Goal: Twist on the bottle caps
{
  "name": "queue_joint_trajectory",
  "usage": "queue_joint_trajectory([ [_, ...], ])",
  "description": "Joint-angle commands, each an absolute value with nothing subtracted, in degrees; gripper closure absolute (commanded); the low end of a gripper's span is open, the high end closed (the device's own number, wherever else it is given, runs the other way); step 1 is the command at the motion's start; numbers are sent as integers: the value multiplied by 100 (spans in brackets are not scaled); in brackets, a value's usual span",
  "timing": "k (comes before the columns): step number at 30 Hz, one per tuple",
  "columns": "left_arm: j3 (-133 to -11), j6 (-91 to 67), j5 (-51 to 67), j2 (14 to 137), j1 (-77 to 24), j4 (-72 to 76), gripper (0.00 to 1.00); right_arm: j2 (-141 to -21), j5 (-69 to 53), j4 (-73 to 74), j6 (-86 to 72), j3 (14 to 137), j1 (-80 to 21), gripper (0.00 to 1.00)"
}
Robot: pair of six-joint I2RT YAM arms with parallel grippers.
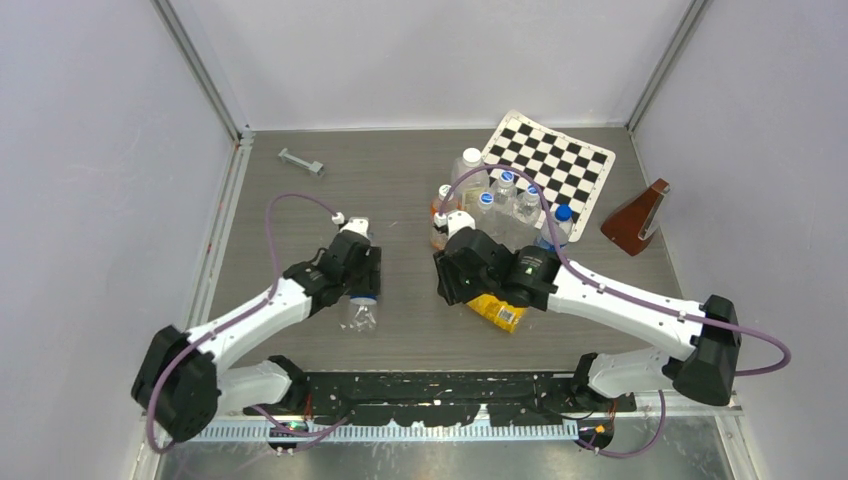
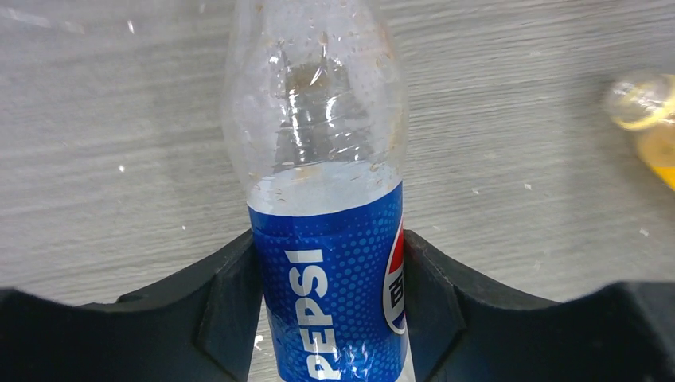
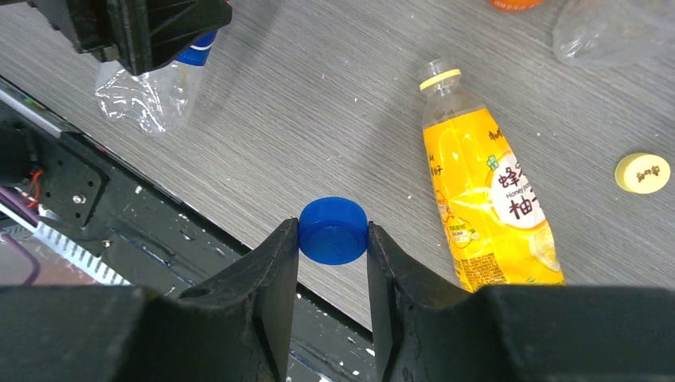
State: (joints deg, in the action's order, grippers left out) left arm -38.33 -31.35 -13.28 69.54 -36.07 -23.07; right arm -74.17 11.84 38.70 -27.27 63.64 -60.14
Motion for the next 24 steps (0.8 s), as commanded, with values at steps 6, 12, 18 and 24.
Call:
queue_joint_trajectory([
  [6, -4417, -1071, -424, 5166, -3578, -2044, 43, -6754, 746, 3499, -2341, 6680, -5890, 99],
  [12, -4488, 774, 604, 4550, -3584, -1834, 41, -6455, 261, 3311, -2016, 6797, -5889, 99],
  [18, -4237, 1985, 1746, 4155, -3586, -1463, 41, -5774, -76, 2539, -1650, 6356, -5853, 100],
  [24, -3941, 2976, 2633, 4031, -3585, -1291, 42, -5517, -388, 2988, -1136, 6668, -5633, 100],
])
